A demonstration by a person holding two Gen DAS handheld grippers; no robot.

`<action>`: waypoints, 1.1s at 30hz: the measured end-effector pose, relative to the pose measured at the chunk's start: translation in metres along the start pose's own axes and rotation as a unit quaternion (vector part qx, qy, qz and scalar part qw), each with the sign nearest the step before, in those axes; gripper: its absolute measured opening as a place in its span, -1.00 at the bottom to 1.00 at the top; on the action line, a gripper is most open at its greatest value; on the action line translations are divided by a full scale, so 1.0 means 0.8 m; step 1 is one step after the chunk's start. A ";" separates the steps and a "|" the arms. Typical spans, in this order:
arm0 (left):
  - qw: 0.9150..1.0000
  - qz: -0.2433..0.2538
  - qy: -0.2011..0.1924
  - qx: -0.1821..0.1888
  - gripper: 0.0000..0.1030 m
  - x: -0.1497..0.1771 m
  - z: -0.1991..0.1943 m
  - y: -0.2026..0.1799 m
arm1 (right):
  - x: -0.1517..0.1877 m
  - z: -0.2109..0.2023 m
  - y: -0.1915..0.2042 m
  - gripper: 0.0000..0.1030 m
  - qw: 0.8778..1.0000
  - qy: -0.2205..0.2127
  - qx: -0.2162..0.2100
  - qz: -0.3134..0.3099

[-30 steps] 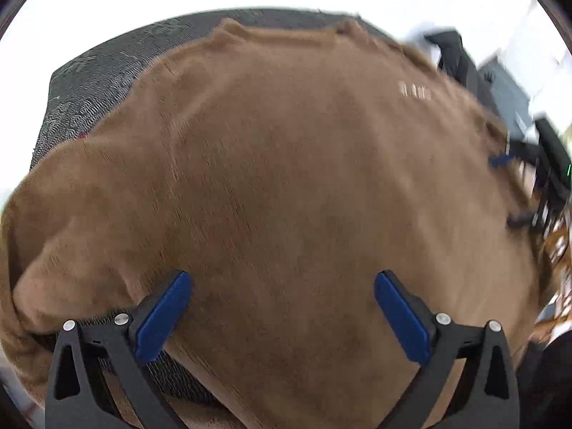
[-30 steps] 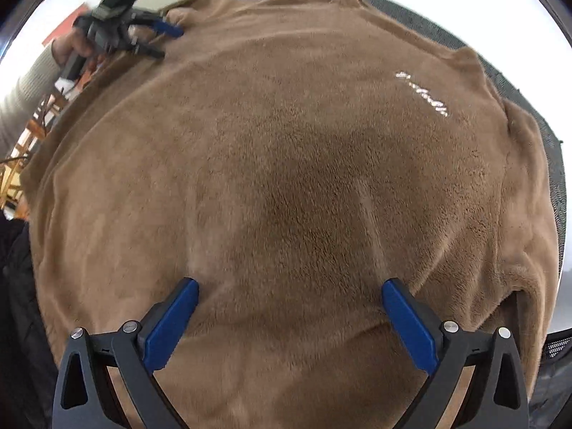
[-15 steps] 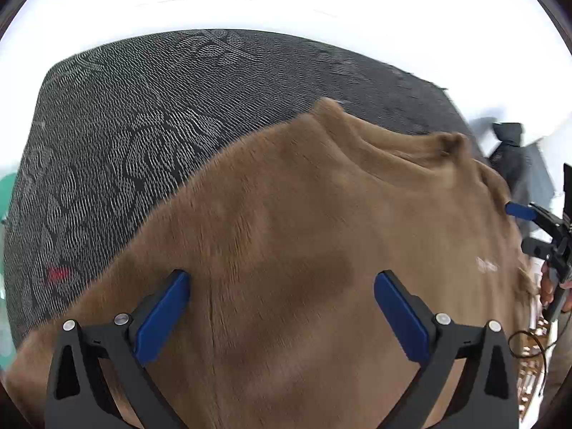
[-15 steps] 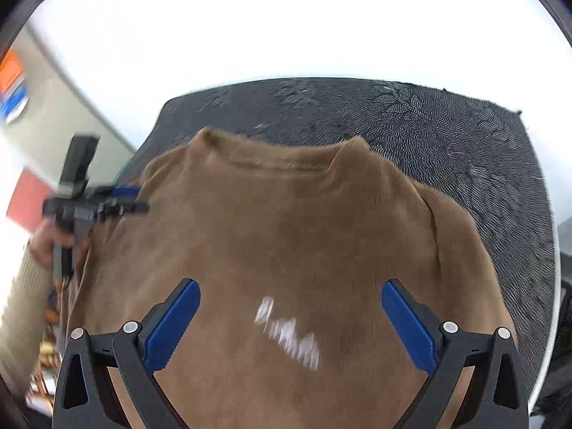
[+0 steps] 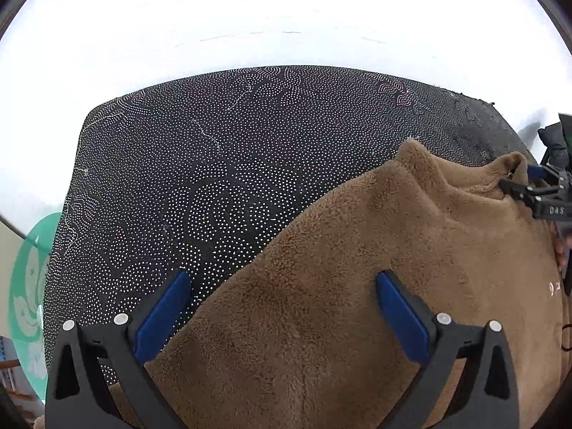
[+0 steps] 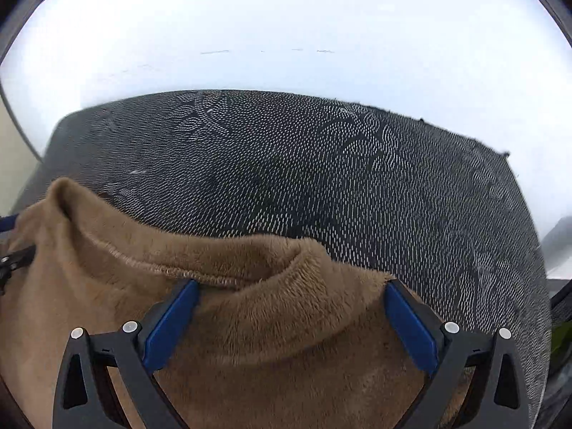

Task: Fold clothes
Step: 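Smooth the sweatshirt flat on the table with both open tools, then grasp a sweatshirt sleeve cuff with the right tool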

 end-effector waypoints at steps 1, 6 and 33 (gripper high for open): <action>1.000 0.000 -0.002 0.000 1.00 0.001 0.000 0.000 | -0.004 0.002 0.000 1.00 1.000 -0.003 -0.003 -0.003; 1.000 0.001 -0.011 -0.001 1.00 0.007 -0.001 -0.001 | -0.016 -0.002 -0.014 1.00 0.999 -0.004 -0.052 0.013; 0.991 0.070 0.003 0.118 1.00 0.073 -0.165 -0.176 | 0.377 -0.351 -0.204 1.00 0.982 -0.093 -0.035 0.160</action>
Point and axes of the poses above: each gripper's, at about its wrist camera, not at the fingertips, and z roughly the way its jaws point, y to its left, x to its underside, the point moved 8 cm from there along z, roughly the way its jaws point, and after that the axes turned 6 degrees about z, right-handed, at the moved point
